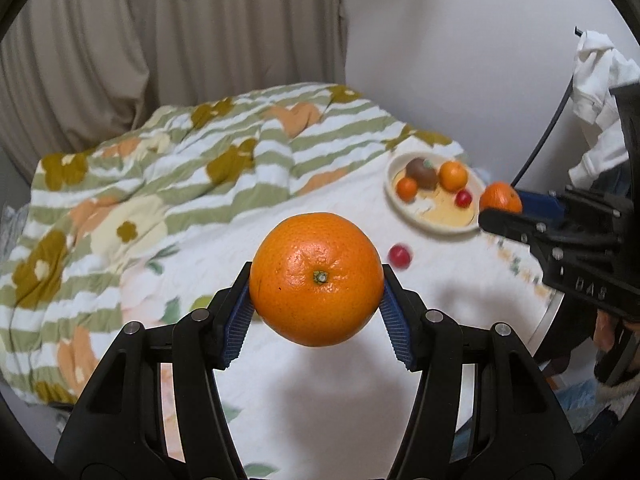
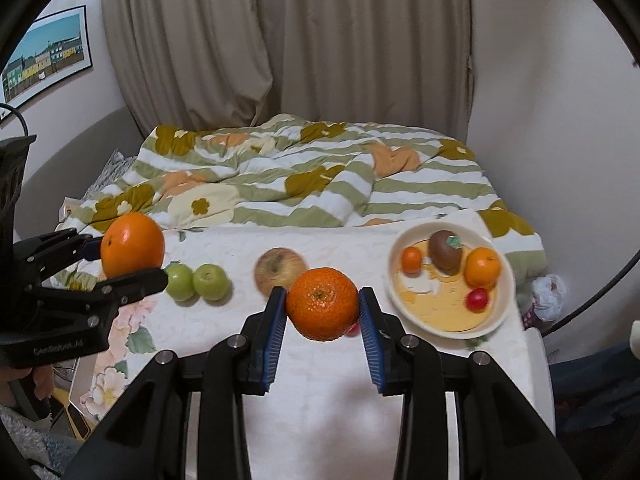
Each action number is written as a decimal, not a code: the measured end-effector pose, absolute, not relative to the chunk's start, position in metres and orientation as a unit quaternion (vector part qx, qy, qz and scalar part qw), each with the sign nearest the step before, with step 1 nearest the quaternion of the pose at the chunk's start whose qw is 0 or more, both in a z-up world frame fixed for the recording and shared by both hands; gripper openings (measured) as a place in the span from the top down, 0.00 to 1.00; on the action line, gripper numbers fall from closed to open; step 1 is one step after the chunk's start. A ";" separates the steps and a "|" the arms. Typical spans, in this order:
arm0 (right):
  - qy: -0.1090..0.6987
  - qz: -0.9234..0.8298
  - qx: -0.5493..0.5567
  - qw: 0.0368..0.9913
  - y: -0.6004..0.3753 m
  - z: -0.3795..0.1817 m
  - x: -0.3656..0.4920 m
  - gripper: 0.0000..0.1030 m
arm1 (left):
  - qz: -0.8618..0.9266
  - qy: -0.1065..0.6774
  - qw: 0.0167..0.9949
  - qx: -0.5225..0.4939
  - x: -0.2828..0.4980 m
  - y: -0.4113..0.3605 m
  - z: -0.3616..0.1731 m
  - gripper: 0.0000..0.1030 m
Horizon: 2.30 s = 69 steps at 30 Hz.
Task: Organize fruits
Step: 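Carry the large orange to the duck plate and release it with the left tool, then lower the mandarin onto the duck plate and open the right tool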
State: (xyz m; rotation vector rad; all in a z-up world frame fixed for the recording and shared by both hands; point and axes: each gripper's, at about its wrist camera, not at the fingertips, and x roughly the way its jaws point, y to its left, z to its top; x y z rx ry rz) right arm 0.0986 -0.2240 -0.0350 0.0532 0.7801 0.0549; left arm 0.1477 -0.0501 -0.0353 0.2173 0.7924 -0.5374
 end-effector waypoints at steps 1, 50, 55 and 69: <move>0.380 0.027 0.026 0.924 -0.231 -0.034 0.098 0.68 | -0.258 0.380 0.882 0.103 0.149 -0.060 -0.034 0.36; 0.467 0.028 0.071 0.881 -0.471 -0.108 0.169 0.68 | -0.288 0.536 0.782 0.135 0.228 -0.340 -0.171 0.32; 0.465 0.024 0.074 0.882 -0.471 -0.106 0.168 0.68 | -0.286 0.506 0.804 0.121 0.225 -0.327 -0.151 0.00; 0.464 0.061 0.043 0.883 -0.455 -0.106 0.169 0.68 | -0.215 0.497 0.836 0.090 0.210 -0.266 -0.111 0.00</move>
